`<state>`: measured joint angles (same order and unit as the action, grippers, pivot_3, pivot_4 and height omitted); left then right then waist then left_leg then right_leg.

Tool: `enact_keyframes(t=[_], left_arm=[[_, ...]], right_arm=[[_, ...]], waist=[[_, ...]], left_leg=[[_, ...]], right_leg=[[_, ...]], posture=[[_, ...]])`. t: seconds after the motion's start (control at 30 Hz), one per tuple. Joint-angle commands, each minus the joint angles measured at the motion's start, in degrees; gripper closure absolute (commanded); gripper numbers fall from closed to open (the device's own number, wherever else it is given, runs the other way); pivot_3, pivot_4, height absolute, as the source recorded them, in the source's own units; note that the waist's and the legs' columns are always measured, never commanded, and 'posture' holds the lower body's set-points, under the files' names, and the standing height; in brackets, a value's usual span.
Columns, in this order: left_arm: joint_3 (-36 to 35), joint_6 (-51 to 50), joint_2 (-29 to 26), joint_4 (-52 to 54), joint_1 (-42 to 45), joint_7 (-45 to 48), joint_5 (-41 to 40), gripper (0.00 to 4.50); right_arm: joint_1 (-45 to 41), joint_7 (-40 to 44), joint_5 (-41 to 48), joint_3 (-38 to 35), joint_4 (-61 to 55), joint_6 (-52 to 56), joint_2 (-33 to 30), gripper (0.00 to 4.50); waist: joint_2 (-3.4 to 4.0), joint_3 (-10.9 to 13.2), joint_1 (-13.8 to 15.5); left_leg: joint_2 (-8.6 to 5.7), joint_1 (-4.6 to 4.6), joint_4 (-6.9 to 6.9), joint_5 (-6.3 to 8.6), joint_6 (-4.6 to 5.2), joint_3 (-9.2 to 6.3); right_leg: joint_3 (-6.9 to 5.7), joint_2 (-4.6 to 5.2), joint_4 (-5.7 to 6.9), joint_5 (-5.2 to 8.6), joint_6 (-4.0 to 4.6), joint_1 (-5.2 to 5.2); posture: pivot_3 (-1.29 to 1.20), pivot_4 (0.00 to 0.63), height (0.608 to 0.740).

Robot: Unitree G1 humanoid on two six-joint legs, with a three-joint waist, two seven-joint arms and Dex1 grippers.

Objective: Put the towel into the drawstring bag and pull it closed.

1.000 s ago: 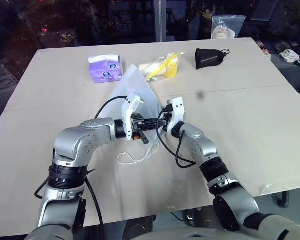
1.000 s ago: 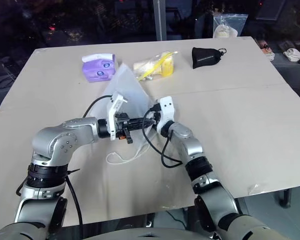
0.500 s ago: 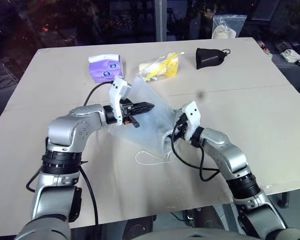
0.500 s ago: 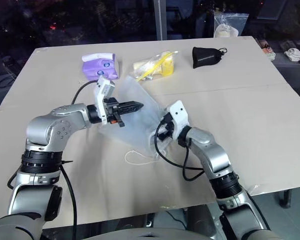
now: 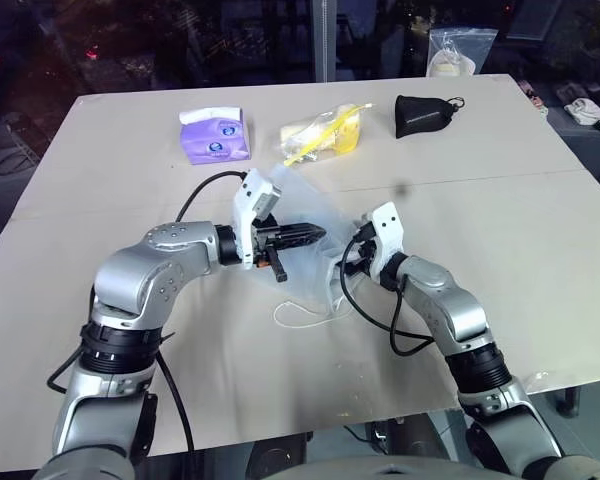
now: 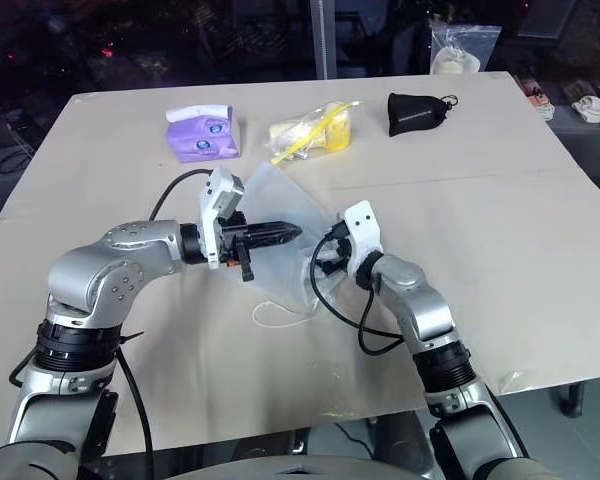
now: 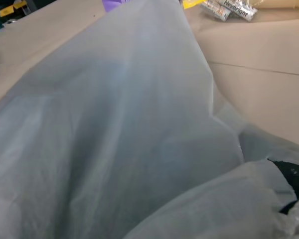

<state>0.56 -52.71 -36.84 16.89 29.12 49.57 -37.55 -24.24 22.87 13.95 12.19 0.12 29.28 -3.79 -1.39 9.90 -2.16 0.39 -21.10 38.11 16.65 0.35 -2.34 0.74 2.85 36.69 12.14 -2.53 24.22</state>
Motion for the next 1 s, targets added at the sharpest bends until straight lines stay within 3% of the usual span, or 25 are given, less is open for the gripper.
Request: enact_keyframes(t=[0.03,0.1,0.3,0.4,0.43,0.5,0.73,0.87,0.9,0.93,0.97,1.0], left_arm=[[1.3,0.4,-1.5,5.7,0.0,1.1,-0.6,3.13],[3.3,2.0,-2.3,7.2,-0.4,1.2,1.5,2.37],[11.4,7.7,-3.7,8.6,-1.5,0.1,10.0,2.37],[13.9,9.0,-1.9,6.5,-1.2,-2.9,13.9,2.26],[14.4,9.5,-1.5,5.9,-1.1,-3.5,15.1,2.26],[15.4,10.4,-0.9,4.9,-0.8,-4.0,16.9,2.26],[17.1,13.7,0.2,1.0,0.1,-3.8,21.5,2.26],[16.6,15.9,1.8,-1.0,0.1,-4.5,22.8,3.31],[16.5,16.1,2.0,-1.2,0.0,-4.4,22.9,3.96],[16.3,16.4,2.3,-1.3,-0.2,-4.5,23.0,4.06],[16.0,16.7,2.5,-1.4,-0.4,-4.6,23.1,4.45],[15.2,16.4,3.0,-1.5,-0.5,-5.0,22.5,4.45]], right_arm=[[-1.5,-0.4,-0.9,-0.6,-0.6,-1.3,0.2,0.00],[-1.6,-0.6,-1.8,-0.2,-0.1,-1.9,0.2,0.00],[-1.9,-0.8,-1.9,-0.9,0.2,-1.8,1.0,0.00],[-2.1,-0.4,-1.9,-0.8,0.2,-1.8,1.2,1.38],[-2.1,-0.4,-1.9,-0.9,0.1,-1.7,1.2,2.10],[-2.1,-0.6,-2.4,-0.7,0.0,-1.7,1.2,2.65],[-1.8,-0.3,-2.8,-0.2,-0.5,-1.4,1.2,2.65],[-1.3,0.4,-2.7,-0.2,-1.3,-1.3,0.7,2.72],[-1.2,0.5,-2.7,-0.2,-1.4,-1.3,0.6,2.72],[-1.1,0.6,-2.7,-0.1,-1.6,-1.3,0.4,2.72],[-1.0,0.7,-2.7,-0.1,-1.8,-1.3,0.4,2.72],[-0.8,0.7,-2.8,-0.1,-2.1,-1.2,0.2,2.72]], waist=[[0.00,0.0,0.0],[0.00,0.0,-0.1],[0.00,0.0,0.0],[0.00,0.0,0.0],[0.00,0.0,0.0],[0.00,0.0,0.0],[0.00,0.0,0.0],[0.00,0.0,0.0],[-0.01,0.0,0.0],[0.00,0.0,0.0],[0.00,0.0,0.0],[0.00,0.0,0.0]], left_leg=[[0.00,0.03,0.00,0.00,0.00,0.01],[0.00,0.05,0.01,0.00,0.00,0.03],[0.00,0.05,0.00,0.00,0.00,0.16],[0.00,0.04,0.00,0.00,0.00,0.19],[0.00,0.04,0.01,0.00,0.00,0.20],[0.00,0.04,0.01,0.00,0.01,0.19],[0.00,0.05,0.01,0.00,0.01,0.19],[0.00,0.04,0.01,0.00,0.01,0.18],[0.00,0.04,0.01,0.00,0.01,0.18],[0.00,0.04,0.01,0.01,0.01,0.18],[0.00,0.04,0.02,0.01,0.01,0.19],[0.00,0.04,0.02,0.01,0.01,0.19]], right_leg=[[0.01,0.00,0.02,0.00,0.00,-0.01],[0.02,-0.02,0.03,0.00,0.00,-0.01],[0.03,-0.03,0.03,0.00,0.00,-0.01],[0.05,-0.02,0.02,0.00,0.00,-0.01],[0.05,-0.02,0.02,0.00,0.00,-0.01],[0.03,-0.03,0.02,0.00,0.00,-0.01],[0.02,-0.03,0.04,0.00,0.00,-0.01],[0.01,-0.03,0.04,0.00,0.00,-0.01],[0.01,-0.03,0.04,0.00,0.00,-0.01],[0.01,-0.03,0.04,0.00,0.00,-0.01],[0.02,-0.03,0.04,0.00,0.00,-0.01],[0.02,-0.03,0.04,0.00,0.00,-0.01]], posture=[[0.00,0.150,0.740],[0.00,0.150,0.740],[0.00,0.150,0.740],[0.00,0.150,0.740],[0.00,0.150,0.740],[0.00,0.150,0.740],[0.00,0.150,0.740],[0.00,0.150,0.740],[0.00,0.150,0.740],[0.00,0.150,0.740],[0.00,0.150,0.740],[0.00,0.150,0.740]])
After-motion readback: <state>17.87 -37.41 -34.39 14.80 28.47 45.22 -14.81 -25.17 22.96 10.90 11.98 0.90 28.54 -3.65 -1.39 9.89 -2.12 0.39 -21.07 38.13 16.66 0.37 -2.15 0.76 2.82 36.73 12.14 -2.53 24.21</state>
